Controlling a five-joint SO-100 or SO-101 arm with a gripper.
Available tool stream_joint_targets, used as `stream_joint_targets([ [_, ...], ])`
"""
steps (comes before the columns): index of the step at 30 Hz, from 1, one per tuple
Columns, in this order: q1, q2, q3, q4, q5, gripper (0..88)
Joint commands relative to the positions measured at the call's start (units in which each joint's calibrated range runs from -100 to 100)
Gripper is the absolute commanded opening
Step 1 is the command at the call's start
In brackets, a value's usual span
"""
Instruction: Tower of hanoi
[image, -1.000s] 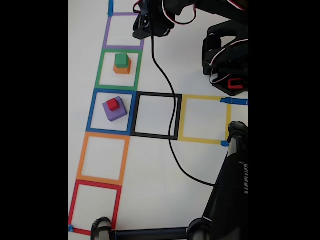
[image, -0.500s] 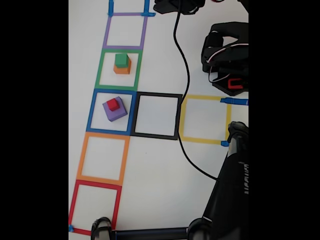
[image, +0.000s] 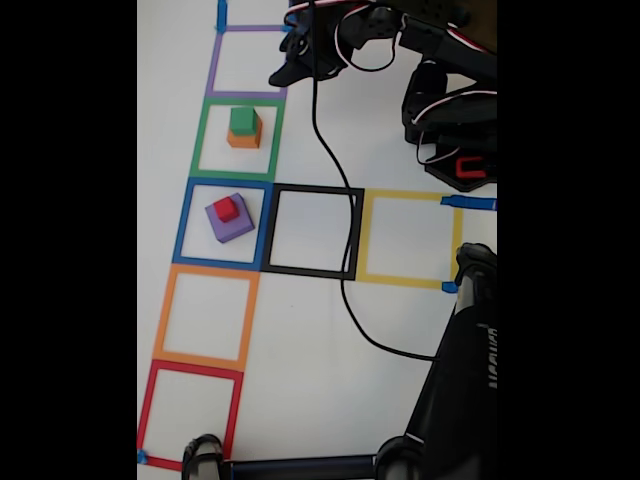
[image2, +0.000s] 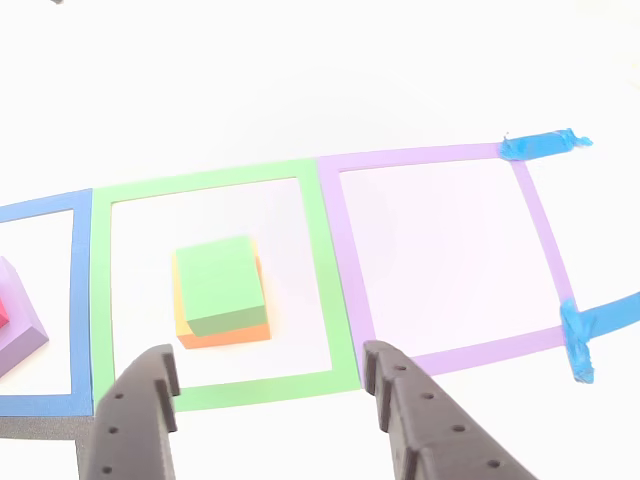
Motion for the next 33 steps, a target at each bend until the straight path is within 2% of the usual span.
stream_joint_targets([
  [1,-2.6,3.1,8.5,-18.4,0.0,27.2],
  [6,-3.4,12.0,16.0,-38.7,0.0,28.3],
  [12,-4.1,22.1,19.5,-54.6,0.0,28.9],
  [18,-3.9,32.0,21.7,-67.8,0.0,29.9],
  [33,-6.9,54.1,22.8,-91.9,0.0,29.5],
])
